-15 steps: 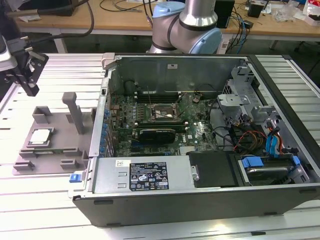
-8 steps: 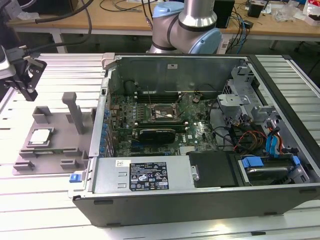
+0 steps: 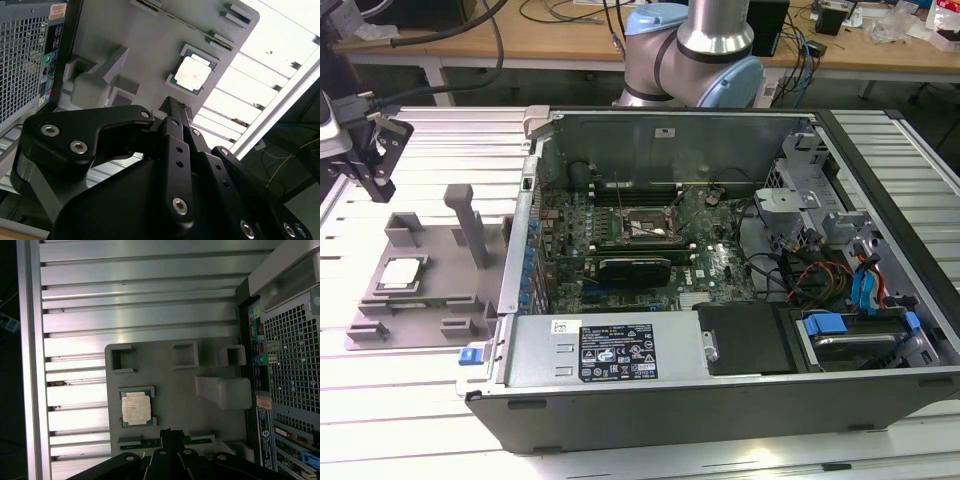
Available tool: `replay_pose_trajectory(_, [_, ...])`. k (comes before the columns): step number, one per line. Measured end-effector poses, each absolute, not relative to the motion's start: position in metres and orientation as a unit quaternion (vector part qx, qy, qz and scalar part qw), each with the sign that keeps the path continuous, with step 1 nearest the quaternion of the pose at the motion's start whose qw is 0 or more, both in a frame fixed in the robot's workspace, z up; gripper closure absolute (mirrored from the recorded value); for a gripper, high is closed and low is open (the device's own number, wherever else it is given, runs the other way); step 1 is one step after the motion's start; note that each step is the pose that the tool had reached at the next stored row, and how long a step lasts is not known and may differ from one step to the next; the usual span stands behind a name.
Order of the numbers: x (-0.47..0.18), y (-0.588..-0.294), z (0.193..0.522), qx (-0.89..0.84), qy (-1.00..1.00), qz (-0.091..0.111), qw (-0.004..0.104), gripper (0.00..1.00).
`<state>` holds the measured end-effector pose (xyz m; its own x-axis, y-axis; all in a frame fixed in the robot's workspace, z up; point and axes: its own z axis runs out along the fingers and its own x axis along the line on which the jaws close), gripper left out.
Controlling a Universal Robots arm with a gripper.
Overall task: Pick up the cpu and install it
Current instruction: 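Pick up the cpu and move it towards the insertion slot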
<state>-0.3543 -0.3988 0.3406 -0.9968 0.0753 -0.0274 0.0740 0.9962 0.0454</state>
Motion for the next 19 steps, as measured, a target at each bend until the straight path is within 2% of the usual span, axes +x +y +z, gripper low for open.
replay_pose_trajectory(8, [-0.3544,-0.3988,0.3405,0.024,0.999,0.022,0.014,0.89])
replay_pose_trajectory(19, [-0.3543,-0.3988,0.3393,-0.126,0.992,0.024,0.011,0.89])
